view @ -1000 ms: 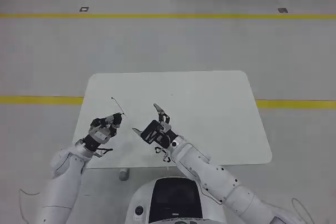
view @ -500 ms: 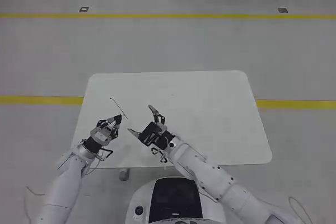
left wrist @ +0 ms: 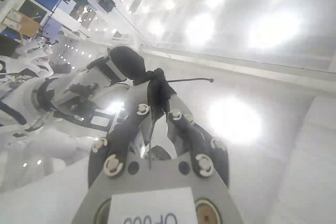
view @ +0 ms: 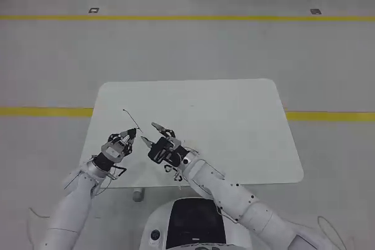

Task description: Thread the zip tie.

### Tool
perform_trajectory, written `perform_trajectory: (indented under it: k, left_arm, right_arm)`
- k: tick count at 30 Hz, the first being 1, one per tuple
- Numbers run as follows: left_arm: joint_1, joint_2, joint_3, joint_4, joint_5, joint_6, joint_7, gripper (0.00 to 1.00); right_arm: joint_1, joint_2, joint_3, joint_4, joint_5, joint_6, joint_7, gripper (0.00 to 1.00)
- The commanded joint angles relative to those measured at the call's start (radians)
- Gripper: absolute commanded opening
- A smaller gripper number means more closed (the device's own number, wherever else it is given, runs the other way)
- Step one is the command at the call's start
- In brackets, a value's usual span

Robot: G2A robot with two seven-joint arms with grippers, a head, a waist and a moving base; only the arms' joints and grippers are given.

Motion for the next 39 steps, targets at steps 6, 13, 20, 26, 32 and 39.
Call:
perform_trajectory:
  k: [6, 13, 20, 26, 32, 39]
  left_arm:
    - [0.0, 0.0, 0.0, 0.0, 0.0, 0.0, 0.0, 0.0]
    - [0.0, 0.0, 0.0, 0.0, 0.0, 0.0, 0.0, 0.0]
    - [0.0, 0.0, 0.0, 0.0, 0.0, 0.0, 0.0, 0.0]
    - [0.0, 0.0, 0.0, 0.0, 0.0, 0.0, 0.0, 0.0]
    - [0.0, 0.0, 0.0, 0.0, 0.0, 0.0, 0.0, 0.0]
    - [0.0, 0.0, 0.0, 0.0, 0.0, 0.0, 0.0, 0.0]
  right_arm:
    - [0.005, -0.014, -0.005, 0.017, 0.0, -0.009, -0.017, 0.25]
    - [0.014, -0.026, -0.007, 0.031, -0.009, -0.013, -0.022, 0.17]
    - [0.021, -0.037, -0.006, 0.045, -0.013, -0.019, -0.028, 0.14]
    - [0.025, -0.042, -0.007, 0.054, -0.013, -0.019, -0.032, 0.1]
    - [0.028, -0.043, -0.008, 0.058, -0.013, -0.013, -0.033, 0.0]
    - [0.024, -0.034, -0.002, 0.057, -0.013, -0.006, -0.038, 0.0]
